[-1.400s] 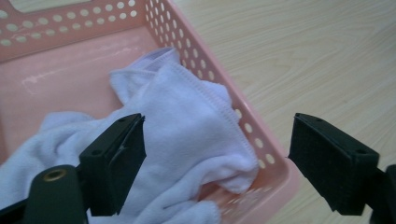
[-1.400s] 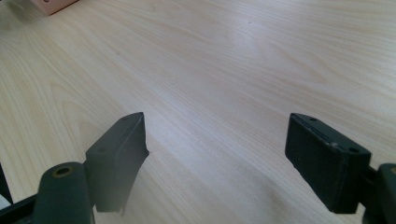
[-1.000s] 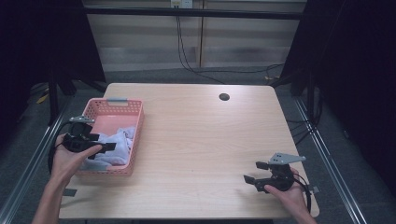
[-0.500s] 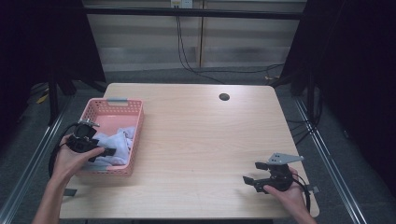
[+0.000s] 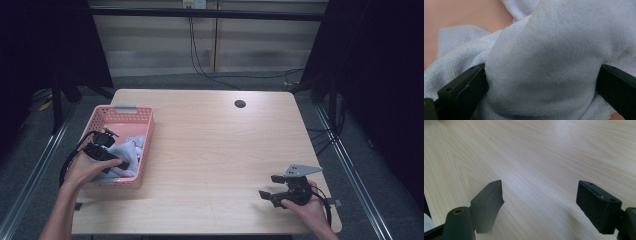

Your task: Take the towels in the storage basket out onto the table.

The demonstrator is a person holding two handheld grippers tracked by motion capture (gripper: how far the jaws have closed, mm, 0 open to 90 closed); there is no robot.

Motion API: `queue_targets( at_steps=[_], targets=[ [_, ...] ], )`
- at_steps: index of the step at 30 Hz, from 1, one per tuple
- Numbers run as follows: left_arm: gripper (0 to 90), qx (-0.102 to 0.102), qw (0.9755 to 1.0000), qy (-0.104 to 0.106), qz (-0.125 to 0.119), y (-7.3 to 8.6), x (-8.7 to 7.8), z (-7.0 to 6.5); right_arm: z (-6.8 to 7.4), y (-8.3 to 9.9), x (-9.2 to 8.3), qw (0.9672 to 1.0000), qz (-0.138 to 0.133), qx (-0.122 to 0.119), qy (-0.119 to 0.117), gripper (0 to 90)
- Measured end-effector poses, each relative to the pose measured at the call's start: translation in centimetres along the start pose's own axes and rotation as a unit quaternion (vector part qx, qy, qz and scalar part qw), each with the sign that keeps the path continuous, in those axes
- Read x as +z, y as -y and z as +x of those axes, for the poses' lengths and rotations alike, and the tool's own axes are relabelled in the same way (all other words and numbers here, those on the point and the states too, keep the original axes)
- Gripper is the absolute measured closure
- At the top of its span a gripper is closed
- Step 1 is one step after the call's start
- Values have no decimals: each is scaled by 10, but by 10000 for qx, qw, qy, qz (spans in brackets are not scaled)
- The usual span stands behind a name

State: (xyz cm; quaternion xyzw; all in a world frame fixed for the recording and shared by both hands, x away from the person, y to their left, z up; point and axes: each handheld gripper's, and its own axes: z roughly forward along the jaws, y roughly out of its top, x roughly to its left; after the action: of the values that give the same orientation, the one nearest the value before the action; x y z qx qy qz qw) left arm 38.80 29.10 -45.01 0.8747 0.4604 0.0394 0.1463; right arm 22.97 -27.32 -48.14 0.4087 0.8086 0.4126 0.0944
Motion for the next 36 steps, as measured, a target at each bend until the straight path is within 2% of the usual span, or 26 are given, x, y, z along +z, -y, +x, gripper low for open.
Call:
queue_targets(
  at_steps=[3, 5, 7, 13, 16, 17, 18, 19, 21, 22, 24, 25, 28, 29, 30, 32, 33, 34, 36],
  targets=[
    [0, 11, 9998, -12, 213, -6, 5, -1, 0, 0, 0, 10000, 1, 12, -19, 214],
    [0, -10, 9986, -14, 535, -9, 8, -4, 0, 0, 0, 10000, 15, 10, -34, 216],
    [0, 184, 9969, -161, 753, -12, 10, -9, 1, 0, 0, 10000, 24, 1, -56, 246],
    [7, 256, 9941, -531, 905, -16, 18, -14, 1, 1, 0, 9999, 72, -57, -94, 251],
    [50, 224, 9929, -679, 955, -18, 18, -17, 2, 1, 0, 9999, 78, -57, -119, 252],
    [82, 297, 9921, -715, 991, -19, 18, -16, 2, 1, 0, 9999, 94, -76, -117, 253],
    [108, 232, 9922, -742, 970, -19, 17, -16, 2, 1, 0, 9998, 95, -86, -127, 253],
    [146, 256, 9919, -797, 953, -20, 16, -15, 2, 1, -1, 9998, 93, -89, -138, 253],
    [190, 225, 9924, -764, 933, -19, 15, -14, 2, 1, 0, 9998, 97, -77, -148, 254],
    [227, 293, 9922, -812, 894, -19, 13, -12, 2, 1, 0, 9998, 99, -68, -135, 254],
    [255, 313, 9926, -769, 884, -18, 13, -11, 1, 1, 0, 9998, 106, -76, -137, 254],
    [270, 232, 9937, -747, 798, -17, 11, -9, 1, 1, 0, 9998, 119, -68, -138, 254],
    [328, 141, 9962, -620, 603, -13, 7, -5, 2, 1, 0, 9998, 120, -73, -148, 256],
    [353, 159, 9965, -640, 516, -12, 6, -3, 2, 1, 0, 9998, 120, -72, -144, 256],
    [359, 66, 9973, -557, 472, -11, 5, -1, 2, 1, 1, 9998, 121, -78, -144, 256],
    [368, 75, 9980, -445, 441, -11, 2, 3, 1, 0, 1, 9998, 130, -58, -138, 256],
    [369, -31, 9982, -400, 439, -11, 2, 3, 1, 0, 2, 9998, 134, -67, -130, 256],
    [371, 39, 9984, -396, 409, -11, 2, 4, 1, 0, 2, 9998, 130, -65, -140, 256],
    [382, 13, 9987, -357, 371, -10, 1, 5, 1, 0, 2, 9998, 134, -66, -145, 256]
  ],
)
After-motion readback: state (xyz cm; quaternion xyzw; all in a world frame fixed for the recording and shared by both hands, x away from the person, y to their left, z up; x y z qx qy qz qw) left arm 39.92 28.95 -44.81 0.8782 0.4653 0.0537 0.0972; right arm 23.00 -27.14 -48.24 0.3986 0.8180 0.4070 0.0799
